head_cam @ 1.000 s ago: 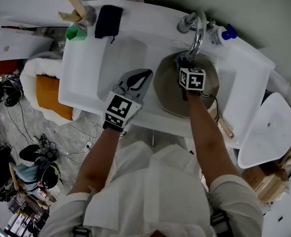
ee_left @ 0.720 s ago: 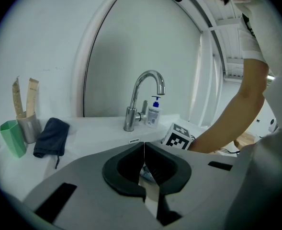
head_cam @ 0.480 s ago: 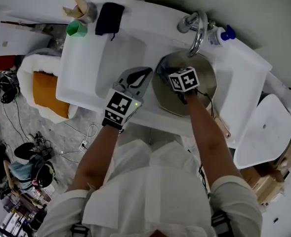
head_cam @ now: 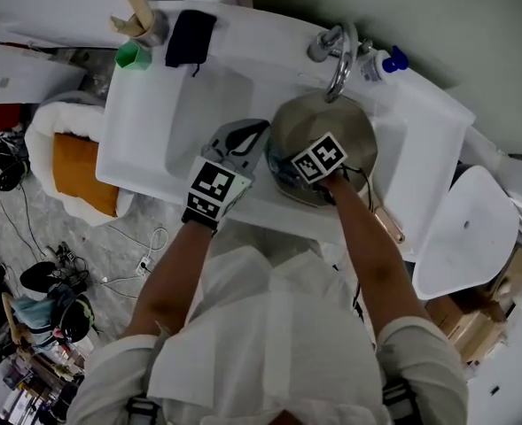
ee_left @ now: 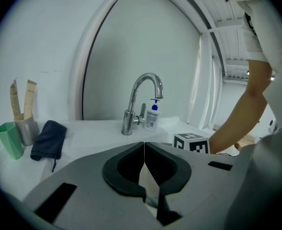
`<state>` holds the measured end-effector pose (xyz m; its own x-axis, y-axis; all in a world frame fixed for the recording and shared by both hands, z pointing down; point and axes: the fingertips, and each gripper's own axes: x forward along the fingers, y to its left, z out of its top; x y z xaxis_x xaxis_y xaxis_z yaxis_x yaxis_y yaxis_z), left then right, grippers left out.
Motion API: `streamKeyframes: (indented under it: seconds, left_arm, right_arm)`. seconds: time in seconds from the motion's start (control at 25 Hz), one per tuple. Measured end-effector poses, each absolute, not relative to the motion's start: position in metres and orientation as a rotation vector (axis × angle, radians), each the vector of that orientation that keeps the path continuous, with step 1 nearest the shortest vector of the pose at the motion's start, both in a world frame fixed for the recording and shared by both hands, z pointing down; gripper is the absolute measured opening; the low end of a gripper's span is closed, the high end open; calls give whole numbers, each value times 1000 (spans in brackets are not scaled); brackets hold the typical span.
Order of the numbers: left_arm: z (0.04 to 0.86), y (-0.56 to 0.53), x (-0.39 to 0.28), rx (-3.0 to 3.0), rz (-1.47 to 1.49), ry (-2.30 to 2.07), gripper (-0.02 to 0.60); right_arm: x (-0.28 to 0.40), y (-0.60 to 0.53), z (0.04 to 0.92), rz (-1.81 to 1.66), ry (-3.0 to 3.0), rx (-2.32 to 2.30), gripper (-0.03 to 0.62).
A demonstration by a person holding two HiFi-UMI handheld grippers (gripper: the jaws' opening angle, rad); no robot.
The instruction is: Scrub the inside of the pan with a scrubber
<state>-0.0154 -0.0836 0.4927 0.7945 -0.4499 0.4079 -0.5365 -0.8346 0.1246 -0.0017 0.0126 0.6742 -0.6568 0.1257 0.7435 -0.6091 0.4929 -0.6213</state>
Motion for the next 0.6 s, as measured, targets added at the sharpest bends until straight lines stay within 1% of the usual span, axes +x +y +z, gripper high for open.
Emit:
streamKeyframes:
  seconds: [0.28, 0.6]
  left_arm:
    - [484, -83, -6, 2765, 529, -761, 17]
    - [472, -82, 5, 2779, 520, -787, 17]
  right_arm:
    - [40, 77, 669, 1169, -1758, 174, 14]
    - [112, 96, 672, 860, -1522, 112, 14]
